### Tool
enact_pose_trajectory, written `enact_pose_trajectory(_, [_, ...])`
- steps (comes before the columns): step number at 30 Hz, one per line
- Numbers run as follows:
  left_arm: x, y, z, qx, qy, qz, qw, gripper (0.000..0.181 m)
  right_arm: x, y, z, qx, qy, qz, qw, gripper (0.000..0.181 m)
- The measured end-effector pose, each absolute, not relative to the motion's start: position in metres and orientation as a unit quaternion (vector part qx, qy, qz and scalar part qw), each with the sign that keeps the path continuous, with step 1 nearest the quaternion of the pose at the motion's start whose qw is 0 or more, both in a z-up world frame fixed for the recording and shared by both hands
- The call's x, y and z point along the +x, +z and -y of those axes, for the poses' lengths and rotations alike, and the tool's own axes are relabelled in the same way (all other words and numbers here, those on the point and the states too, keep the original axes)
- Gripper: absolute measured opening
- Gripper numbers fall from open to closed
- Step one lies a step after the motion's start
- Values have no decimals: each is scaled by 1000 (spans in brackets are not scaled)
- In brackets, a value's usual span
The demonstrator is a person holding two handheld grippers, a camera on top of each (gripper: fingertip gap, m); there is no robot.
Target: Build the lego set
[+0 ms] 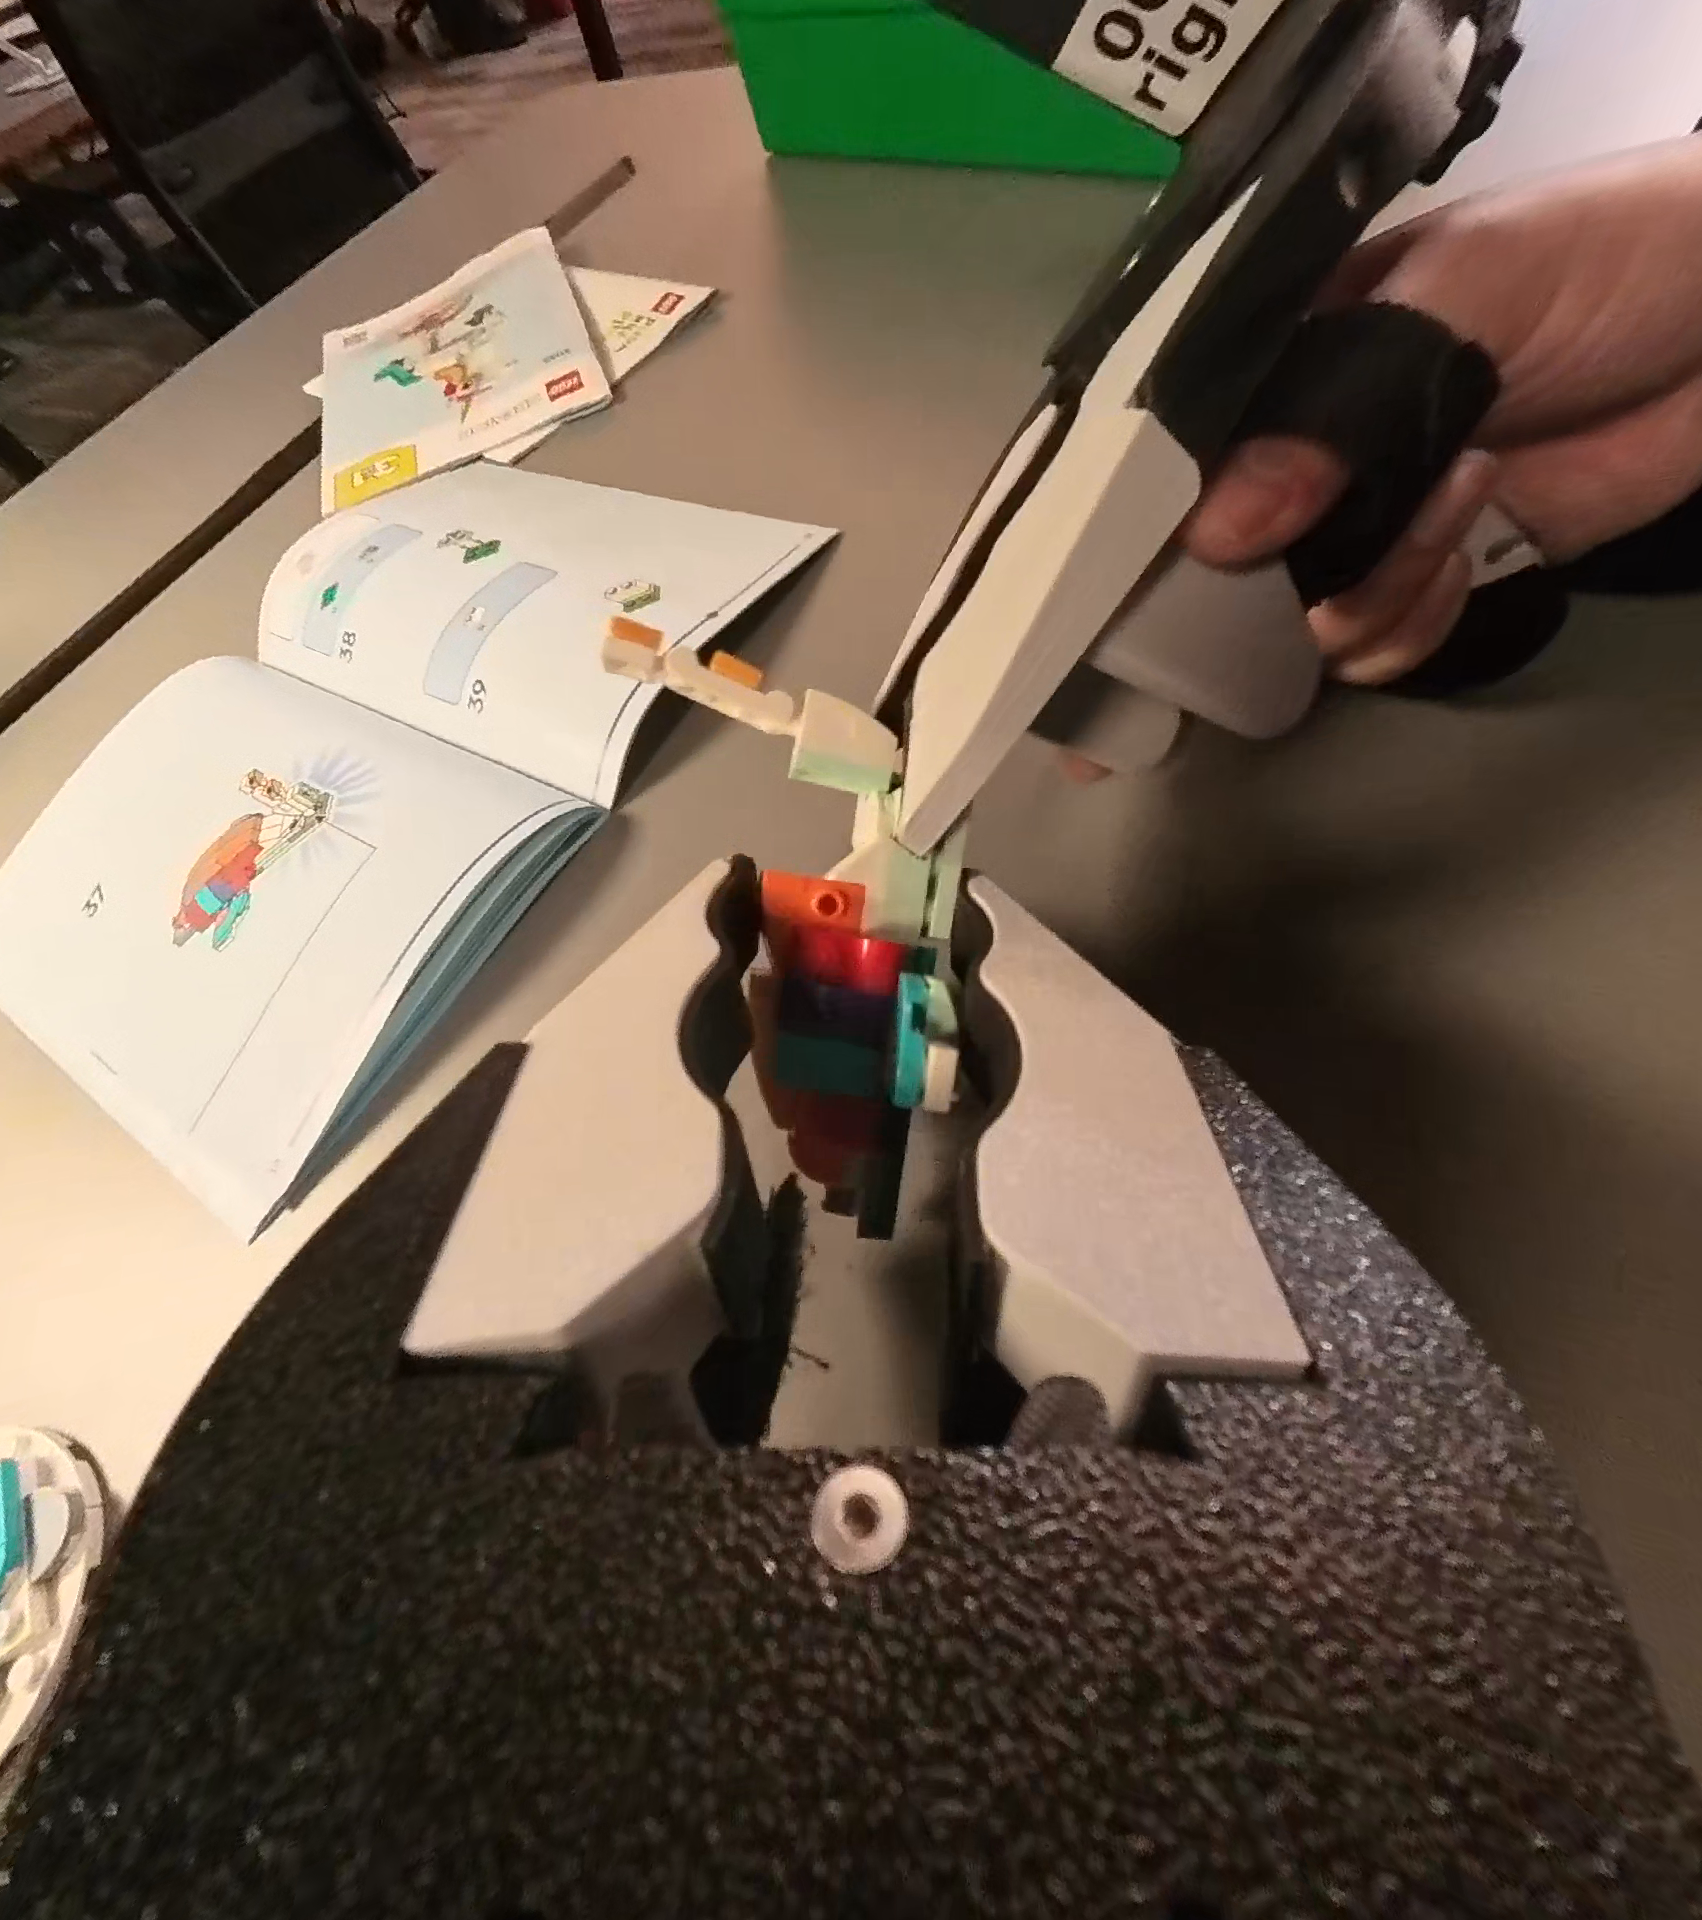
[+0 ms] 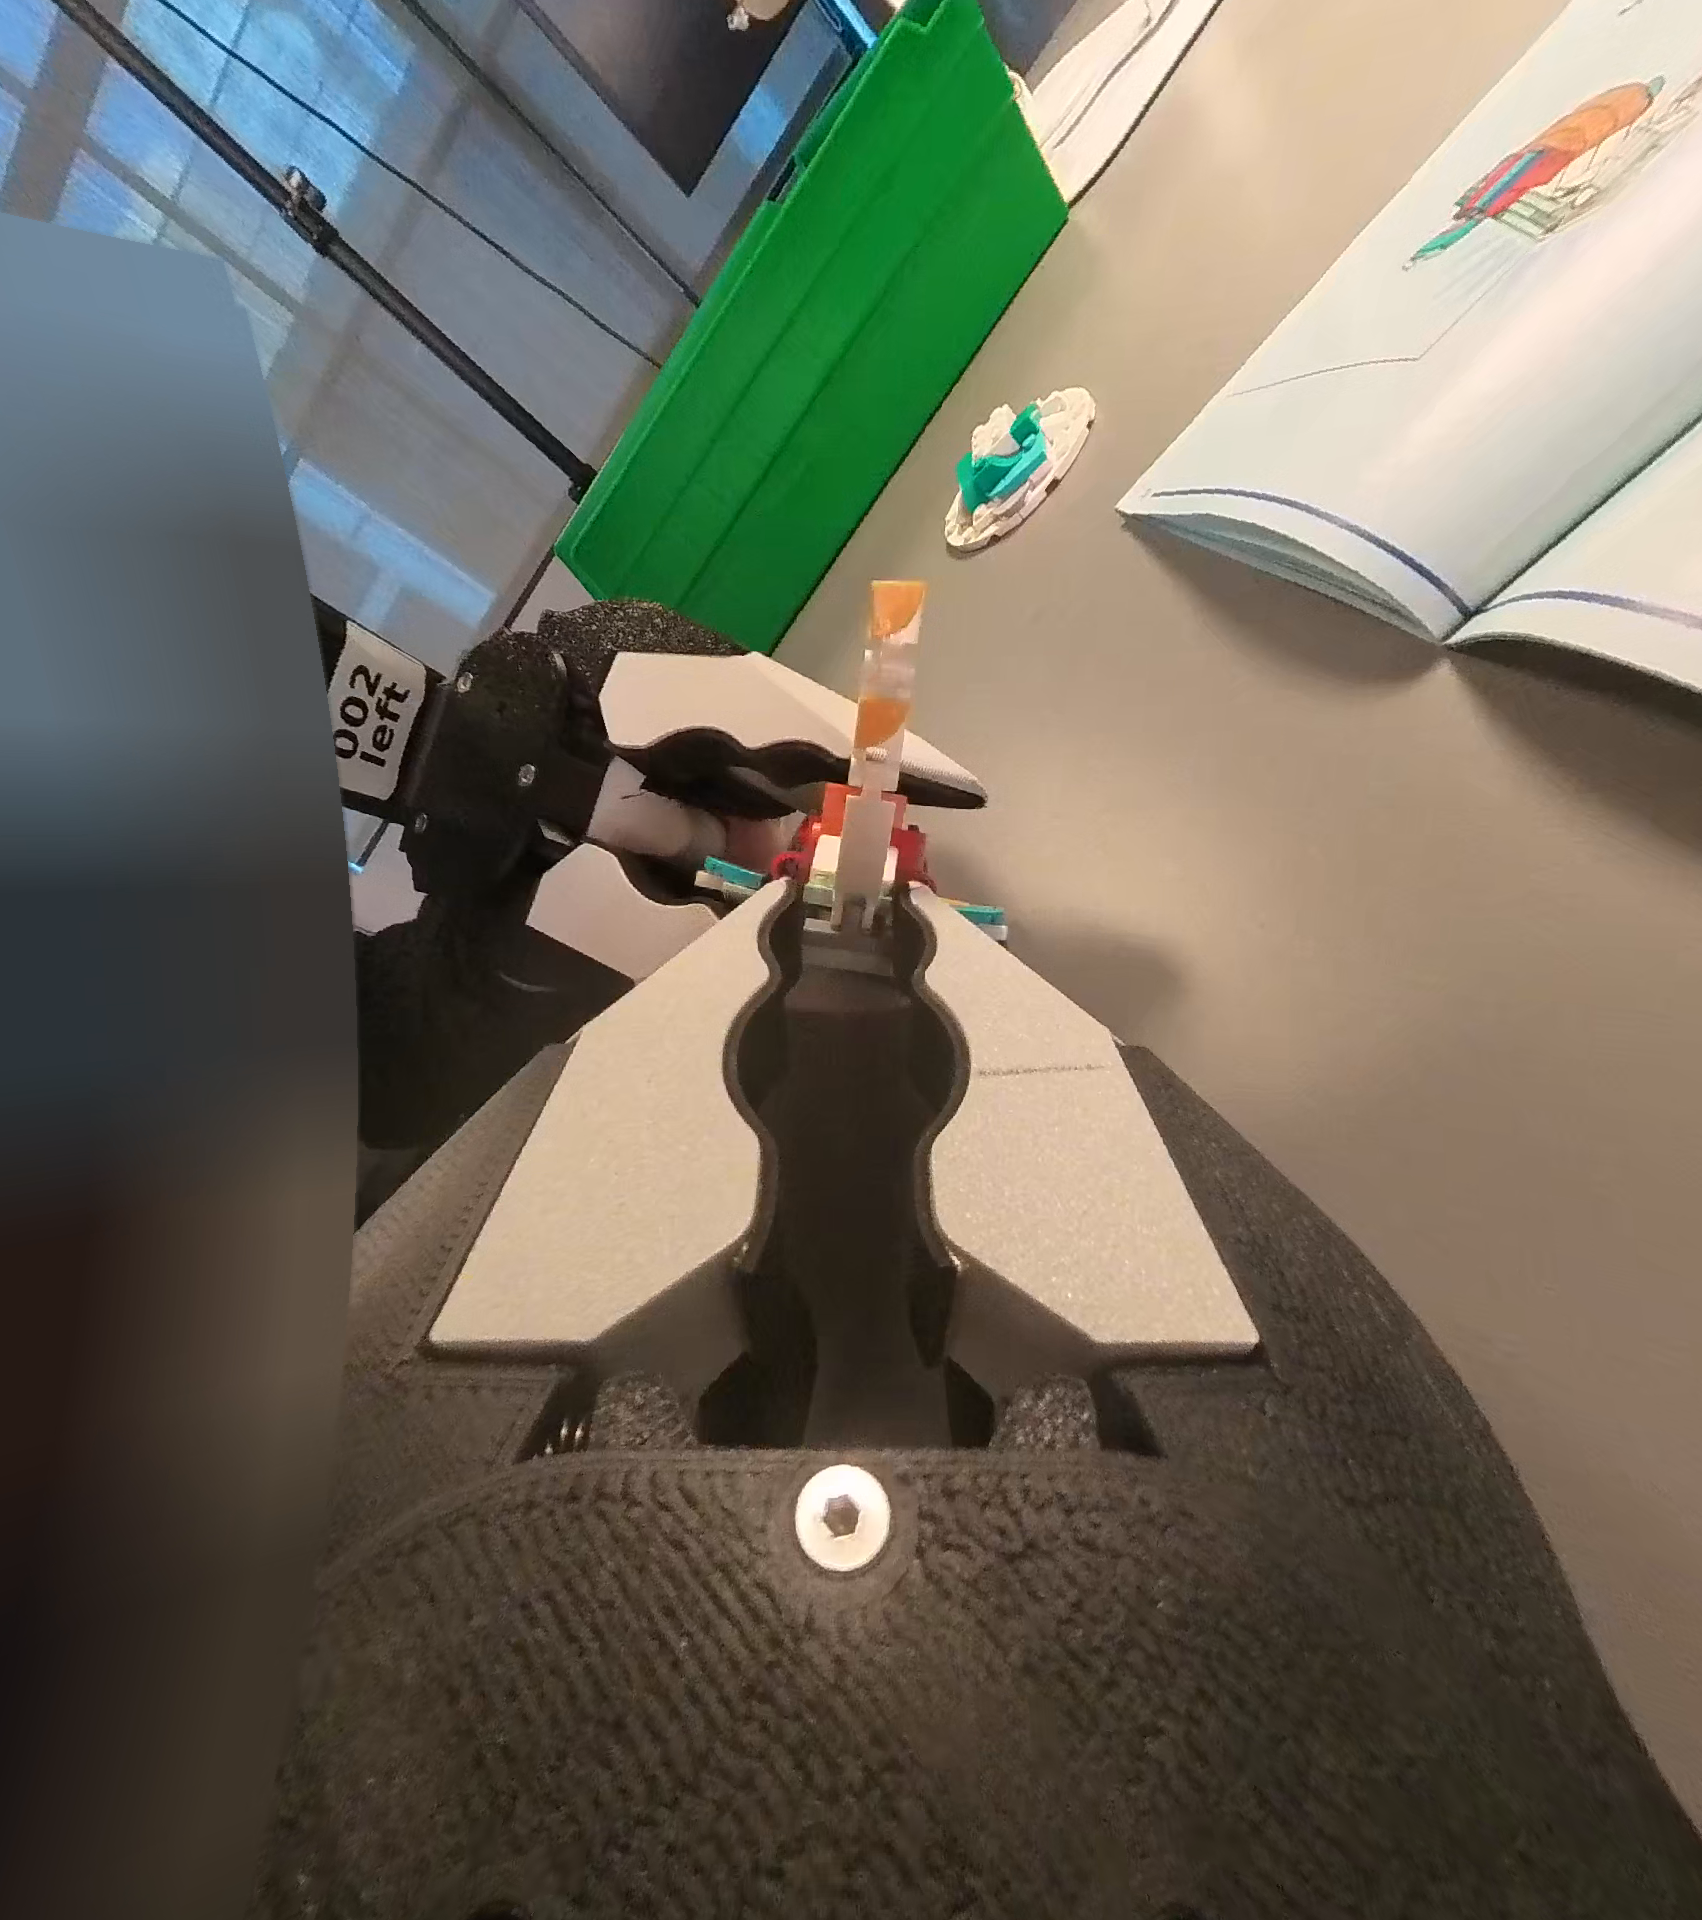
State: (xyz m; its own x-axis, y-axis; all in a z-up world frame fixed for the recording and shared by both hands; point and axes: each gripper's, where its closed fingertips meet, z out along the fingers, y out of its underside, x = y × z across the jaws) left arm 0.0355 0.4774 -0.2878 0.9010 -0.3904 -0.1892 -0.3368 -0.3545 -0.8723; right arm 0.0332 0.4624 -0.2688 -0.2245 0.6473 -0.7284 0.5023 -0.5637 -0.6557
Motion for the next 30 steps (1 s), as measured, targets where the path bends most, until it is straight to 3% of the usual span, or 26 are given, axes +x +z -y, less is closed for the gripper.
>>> enact_pose_trajectory(19, [31, -280, -482, -797, 100, -267, 532, 32, 34, -258, -464, -616, 682, 393, 3, 15])
enact_pose_trajectory(30, [27, -278, -484, -807, 104, -245, 527, 30, 31, -254, -468, -618, 688, 380, 41, 15])
